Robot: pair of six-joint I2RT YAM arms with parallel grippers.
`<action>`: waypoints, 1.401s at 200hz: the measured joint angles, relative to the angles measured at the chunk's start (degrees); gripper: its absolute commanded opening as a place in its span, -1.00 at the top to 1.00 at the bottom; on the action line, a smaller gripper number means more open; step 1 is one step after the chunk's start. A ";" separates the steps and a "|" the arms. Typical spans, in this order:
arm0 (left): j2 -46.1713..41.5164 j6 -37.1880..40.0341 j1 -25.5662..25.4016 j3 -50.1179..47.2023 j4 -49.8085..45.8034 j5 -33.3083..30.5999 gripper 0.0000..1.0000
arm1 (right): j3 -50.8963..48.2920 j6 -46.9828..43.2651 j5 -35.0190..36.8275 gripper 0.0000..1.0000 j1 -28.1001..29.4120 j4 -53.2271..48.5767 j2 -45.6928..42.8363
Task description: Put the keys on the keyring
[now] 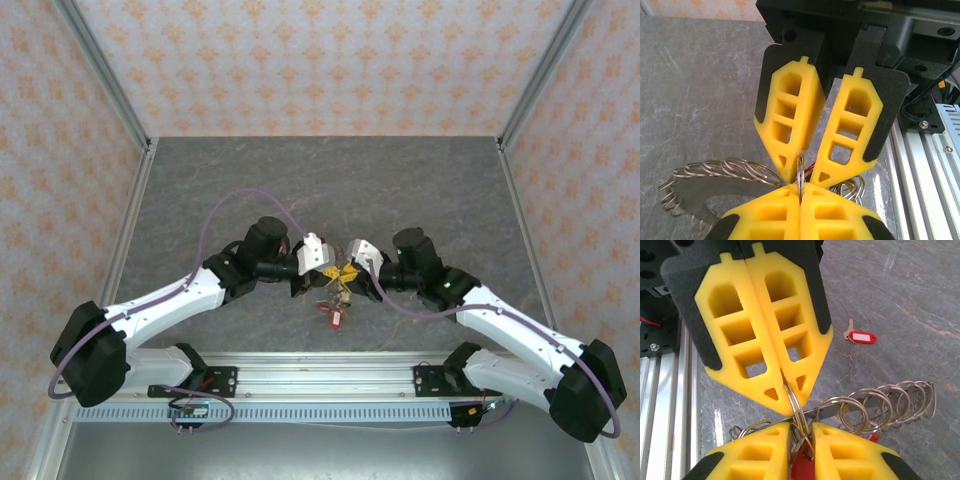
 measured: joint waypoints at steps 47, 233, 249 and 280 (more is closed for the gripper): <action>0.00 -0.85 0.15 0.00 0.44 0.15 1.00 | -1.14 1.40 0.09 0.68 -0.02 1.99 -1.07; 0.00 4.85 0.11 2.27 -5.35 -0.81 0.70 | 7.06 -1.44 0.37 1.00 0.00 -8.07 0.85; 0.00 5.49 0.11 2.64 -5.68 -0.85 0.67 | 8.96 -2.21 0.22 1.00 0.00 -10.54 1.51; 0.00 5.60 0.11 2.69 -5.68 -0.83 0.67 | 11.85 -3.13 0.26 1.00 0.00 -14.34 2.73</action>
